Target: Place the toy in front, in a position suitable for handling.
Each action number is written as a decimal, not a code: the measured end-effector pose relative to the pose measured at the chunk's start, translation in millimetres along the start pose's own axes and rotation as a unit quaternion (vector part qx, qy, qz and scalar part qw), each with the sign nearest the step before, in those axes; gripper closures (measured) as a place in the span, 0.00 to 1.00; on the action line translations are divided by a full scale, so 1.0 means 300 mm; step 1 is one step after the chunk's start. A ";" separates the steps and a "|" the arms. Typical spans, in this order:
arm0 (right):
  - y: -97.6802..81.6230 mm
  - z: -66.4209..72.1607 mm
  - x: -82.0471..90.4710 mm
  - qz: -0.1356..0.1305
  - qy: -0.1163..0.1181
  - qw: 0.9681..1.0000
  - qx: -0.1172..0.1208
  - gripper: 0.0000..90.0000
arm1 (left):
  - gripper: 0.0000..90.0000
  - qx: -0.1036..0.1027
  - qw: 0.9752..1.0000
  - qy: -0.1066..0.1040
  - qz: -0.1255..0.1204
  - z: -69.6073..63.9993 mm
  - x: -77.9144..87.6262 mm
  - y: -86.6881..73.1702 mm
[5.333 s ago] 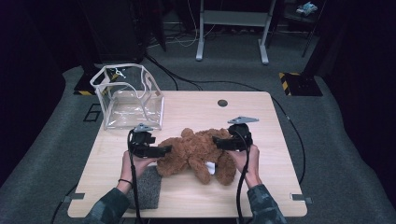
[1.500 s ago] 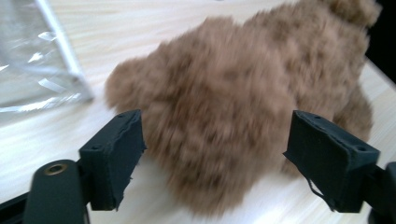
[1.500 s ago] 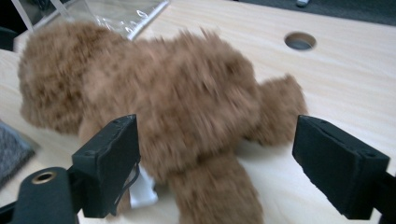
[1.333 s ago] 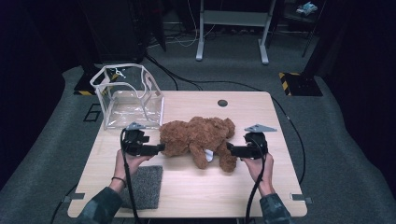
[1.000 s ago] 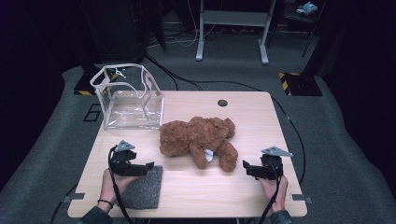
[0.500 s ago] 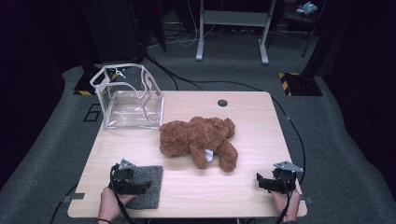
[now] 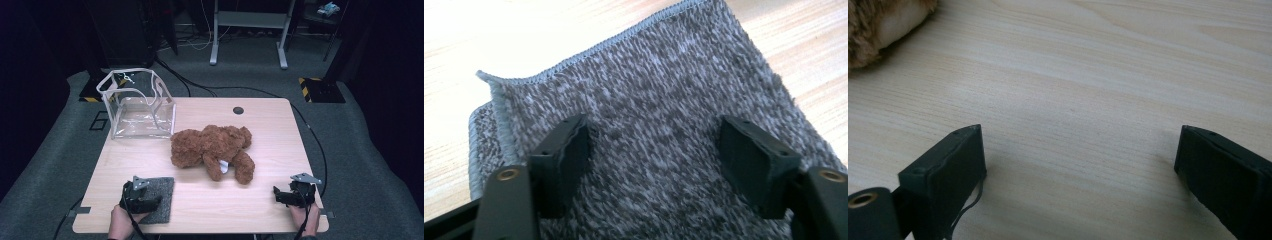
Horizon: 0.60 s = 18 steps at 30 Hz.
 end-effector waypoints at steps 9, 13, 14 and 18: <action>0.001 -0.005 0.000 -0.003 -0.003 1.000 -0.005 0.07 | 0.76 0.028 0.999 0.007 -0.037 0.020 0.008 -0.015; 0.001 -0.006 -0.001 -0.004 -0.004 1.000 -0.005 0.08 | 0.82 0.034 0.999 0.001 -0.042 0.030 0.009 -0.018; 0.001 -0.006 -0.001 -0.004 -0.005 1.000 -0.005 0.07 | 0.83 0.031 0.999 0.002 -0.041 0.030 0.009 -0.017; 0.001 -0.003 -0.003 -0.004 -0.006 1.000 -0.007 0.07 | 0.84 0.033 0.999 -0.003 -0.035 0.036 0.010 -0.010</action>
Point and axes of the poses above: each handheld gripper's, and its own axes: x roughly backward along the jaws, y roughly out of its top, z roughly to its left, the point moved 2 cm from there along -x, roughly forward along the jaws, and after that the axes turned 3 degrees about -z, right-handed, at the moved point
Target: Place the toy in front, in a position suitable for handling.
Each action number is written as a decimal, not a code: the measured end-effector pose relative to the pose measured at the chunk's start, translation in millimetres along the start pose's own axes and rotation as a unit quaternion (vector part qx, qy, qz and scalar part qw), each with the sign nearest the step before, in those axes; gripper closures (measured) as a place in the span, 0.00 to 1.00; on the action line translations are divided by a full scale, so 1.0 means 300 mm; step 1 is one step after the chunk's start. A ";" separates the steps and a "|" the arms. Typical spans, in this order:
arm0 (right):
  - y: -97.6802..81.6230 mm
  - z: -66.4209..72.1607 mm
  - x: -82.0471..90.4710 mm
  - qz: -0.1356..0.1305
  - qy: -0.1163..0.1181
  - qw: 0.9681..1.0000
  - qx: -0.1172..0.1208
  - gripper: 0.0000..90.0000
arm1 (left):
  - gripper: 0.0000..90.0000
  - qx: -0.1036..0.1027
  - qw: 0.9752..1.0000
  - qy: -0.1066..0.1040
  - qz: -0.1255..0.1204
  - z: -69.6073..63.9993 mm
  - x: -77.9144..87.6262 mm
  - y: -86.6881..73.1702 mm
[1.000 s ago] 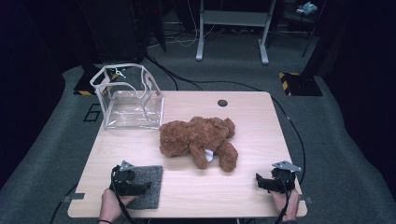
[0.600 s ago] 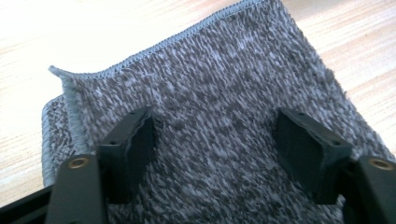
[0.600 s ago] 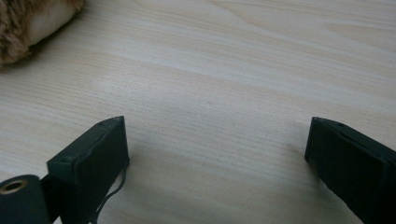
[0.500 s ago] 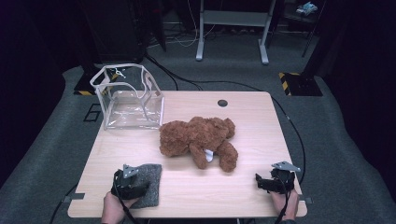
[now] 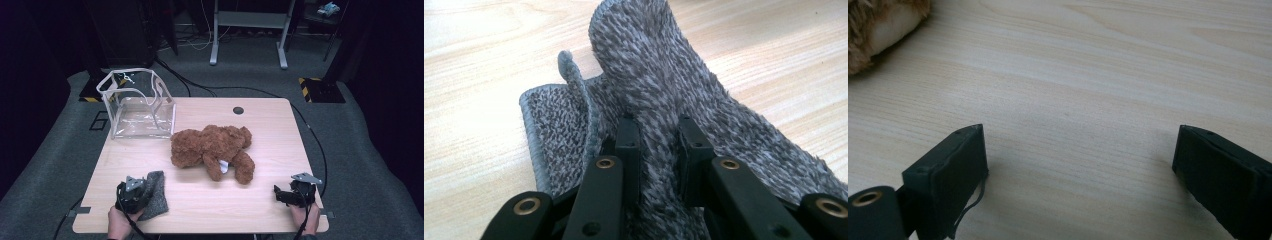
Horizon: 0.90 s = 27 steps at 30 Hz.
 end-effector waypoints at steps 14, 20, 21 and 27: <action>0.003 -0.001 -0.005 -0.003 0.000 1.000 0.001 0.08 | 0.85 -0.002 1.000 -0.025 -0.002 -0.010 0.026 0.042; 0.003 -0.001 -0.004 -0.003 -0.001 1.000 0.001 0.08 | 0.85 -0.013 0.999 -0.037 -0.010 -0.034 0.042 0.075; 0.003 -0.001 -0.004 -0.003 -0.001 1.000 0.001 0.08 | 0.85 -0.013 0.999 -0.038 -0.011 -0.040 0.042 0.080; 0.003 -0.001 -0.004 -0.003 -0.001 1.000 0.001 0.08 | 0.85 -0.023 0.998 -0.054 -0.017 -0.075 0.043 0.112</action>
Point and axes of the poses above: each handheld gripper's, and its own axes: x roughly backward along the jaws, y roughly out of its top, z roughly to its left, the point moved 2 cm from there along -x, roughly forward along the jaws, and after that the axes turned 3 degrees about -z, right-handed, at the moved point
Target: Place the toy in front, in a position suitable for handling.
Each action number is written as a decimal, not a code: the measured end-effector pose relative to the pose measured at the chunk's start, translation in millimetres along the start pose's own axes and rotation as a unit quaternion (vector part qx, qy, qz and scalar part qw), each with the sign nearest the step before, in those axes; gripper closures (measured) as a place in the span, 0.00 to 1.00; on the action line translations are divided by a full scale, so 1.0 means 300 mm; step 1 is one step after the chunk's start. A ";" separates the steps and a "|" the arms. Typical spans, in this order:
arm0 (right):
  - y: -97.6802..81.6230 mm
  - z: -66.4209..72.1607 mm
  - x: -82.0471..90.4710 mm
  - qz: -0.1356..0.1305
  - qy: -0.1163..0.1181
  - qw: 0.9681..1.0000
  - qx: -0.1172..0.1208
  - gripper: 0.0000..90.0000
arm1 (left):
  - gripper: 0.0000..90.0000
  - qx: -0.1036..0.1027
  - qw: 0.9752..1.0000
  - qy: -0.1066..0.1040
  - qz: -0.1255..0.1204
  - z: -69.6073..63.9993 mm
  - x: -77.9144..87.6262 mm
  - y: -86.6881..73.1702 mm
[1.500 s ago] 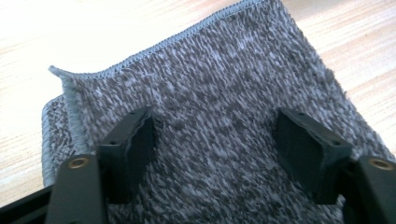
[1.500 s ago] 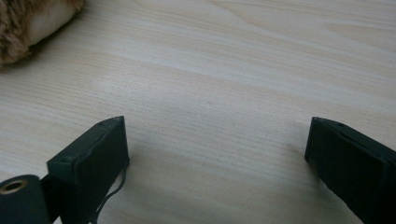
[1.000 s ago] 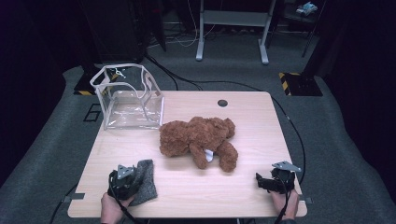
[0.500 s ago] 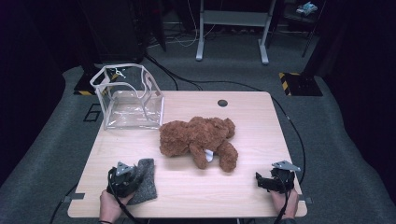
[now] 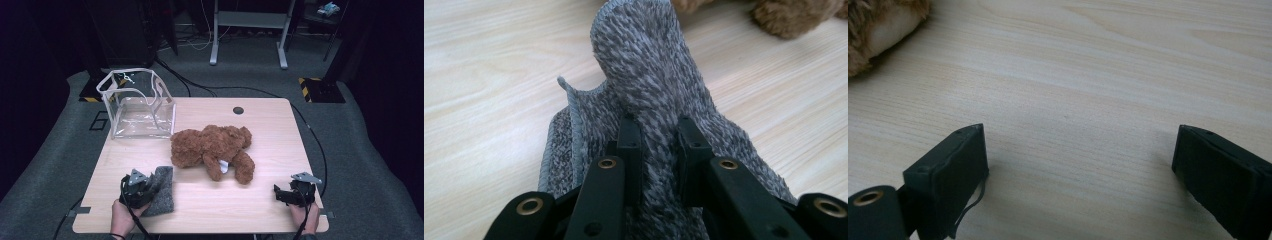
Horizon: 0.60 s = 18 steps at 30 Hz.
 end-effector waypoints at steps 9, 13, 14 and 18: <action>0.000 0.000 0.000 0.000 0.000 1.000 0.000 0.08 | 0.85 -0.021 0.999 -0.029 0.000 -0.073 -0.032 0.042; 0.000 0.000 0.000 0.000 0.000 1.000 0.000 0.08 | 0.85 -0.027 0.999 -0.039 -0.006 -0.106 -0.049 0.059; 0.000 0.000 0.000 0.000 0.000 1.000 0.000 0.08 | 0.85 -0.030 0.999 -0.043 -0.003 -0.113 -0.052 0.064; 0.000 0.000 0.000 0.000 -0.001 1.000 0.000 0.08 | 0.85 -0.042 0.998 -0.056 -0.001 -0.144 -0.068 0.084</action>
Point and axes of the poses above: each handheld gripper's, and its own axes: x roughly backward along the jaws, y roughly out of its top, z roughly to its left, the point moved 2 cm from there along -x, roughly forward along the jaws, and after that the axes turned 3 degrees about -z, right-handed, at the moved point
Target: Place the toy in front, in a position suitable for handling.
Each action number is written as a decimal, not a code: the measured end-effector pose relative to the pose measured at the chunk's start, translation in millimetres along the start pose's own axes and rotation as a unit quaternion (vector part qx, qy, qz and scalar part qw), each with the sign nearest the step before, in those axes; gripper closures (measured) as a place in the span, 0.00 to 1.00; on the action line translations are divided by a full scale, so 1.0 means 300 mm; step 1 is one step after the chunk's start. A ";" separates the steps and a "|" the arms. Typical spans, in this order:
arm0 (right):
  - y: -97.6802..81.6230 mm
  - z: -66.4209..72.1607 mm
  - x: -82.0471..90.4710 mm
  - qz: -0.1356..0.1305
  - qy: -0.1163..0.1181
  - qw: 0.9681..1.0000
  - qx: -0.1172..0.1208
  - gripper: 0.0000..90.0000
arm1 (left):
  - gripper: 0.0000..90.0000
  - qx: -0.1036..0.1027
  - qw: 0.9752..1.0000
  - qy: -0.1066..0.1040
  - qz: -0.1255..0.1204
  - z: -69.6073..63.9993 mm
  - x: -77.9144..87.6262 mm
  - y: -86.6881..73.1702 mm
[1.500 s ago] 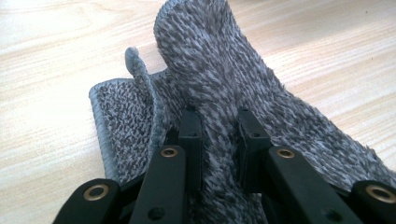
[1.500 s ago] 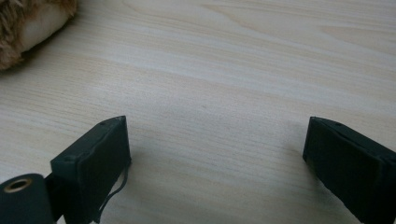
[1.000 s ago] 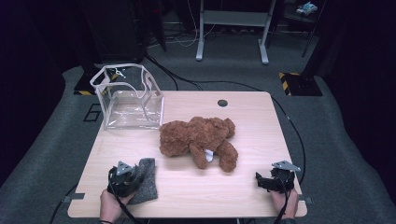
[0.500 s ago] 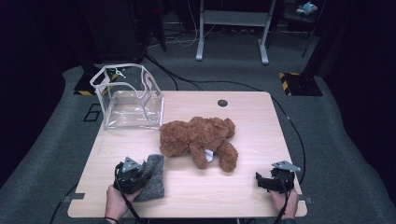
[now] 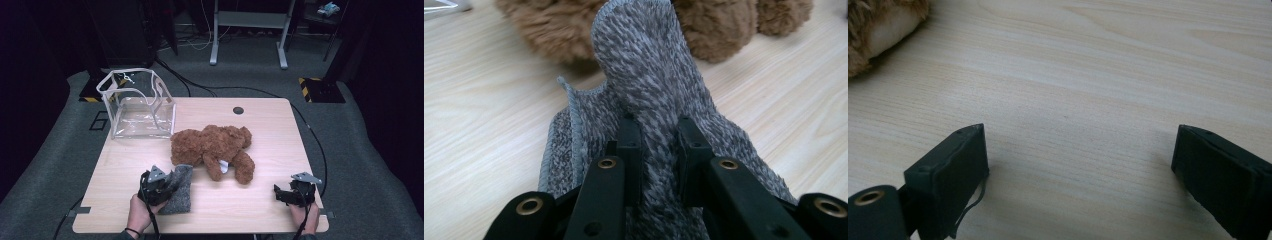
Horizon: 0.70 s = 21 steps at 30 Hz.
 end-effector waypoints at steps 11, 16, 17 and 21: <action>0.000 0.000 0.000 0.000 -0.001 1.000 0.000 0.08 | 0.84 -0.029 0.999 -0.037 0.011 -0.096 -0.082 0.042; 0.000 0.000 0.000 -0.001 -0.001 1.000 0.000 0.09 | 0.84 -0.032 0.998 -0.052 0.012 -0.126 -0.114 0.056; 0.000 0.000 0.000 0.000 -0.001 1.000 0.000 0.09 | 0.84 -0.030 0.998 -0.057 0.013 -0.136 -0.121 0.060; 0.000 0.000 0.001 -0.001 -0.002 1.000 0.000 0.09 | 0.84 -0.039 0.997 -0.068 0.015 -0.163 -0.142 0.072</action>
Point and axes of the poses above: each handheld gripper's, and its own axes: x roughly backward along the jaws, y roughly out of its top, z roughly to its left, the point moved 2 cm from there along -x, roughly forward along the jaws, and after that the axes turned 3 degrees about -z, right-handed, at the moved point
